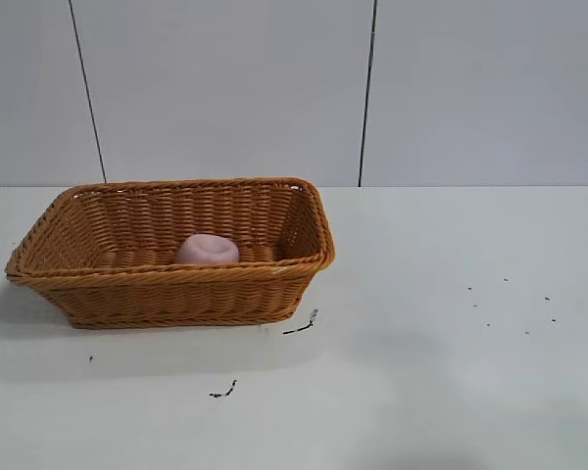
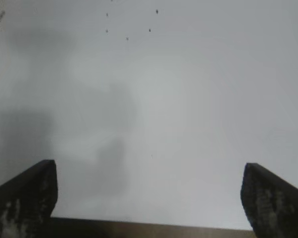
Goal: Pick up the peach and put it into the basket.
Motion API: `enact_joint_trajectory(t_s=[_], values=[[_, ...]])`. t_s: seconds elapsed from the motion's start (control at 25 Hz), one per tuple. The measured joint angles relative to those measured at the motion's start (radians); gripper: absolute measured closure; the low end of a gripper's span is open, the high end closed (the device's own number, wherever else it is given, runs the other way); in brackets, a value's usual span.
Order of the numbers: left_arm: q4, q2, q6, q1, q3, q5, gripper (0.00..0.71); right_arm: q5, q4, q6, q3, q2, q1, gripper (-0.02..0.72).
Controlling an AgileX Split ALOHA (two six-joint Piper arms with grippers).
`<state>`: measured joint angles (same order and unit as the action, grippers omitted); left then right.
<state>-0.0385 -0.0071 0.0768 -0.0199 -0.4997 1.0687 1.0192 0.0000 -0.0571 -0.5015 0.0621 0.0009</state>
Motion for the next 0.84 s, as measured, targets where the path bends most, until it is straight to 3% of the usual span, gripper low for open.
enact_joint_trajectory(t_s=[0.84], values=[[0.000, 0.000, 0.000, 0.000, 0.000, 0.000, 0.018, -0.004, 0.009, 0.000, 0.002, -0.067, 0.003, 0.014]])
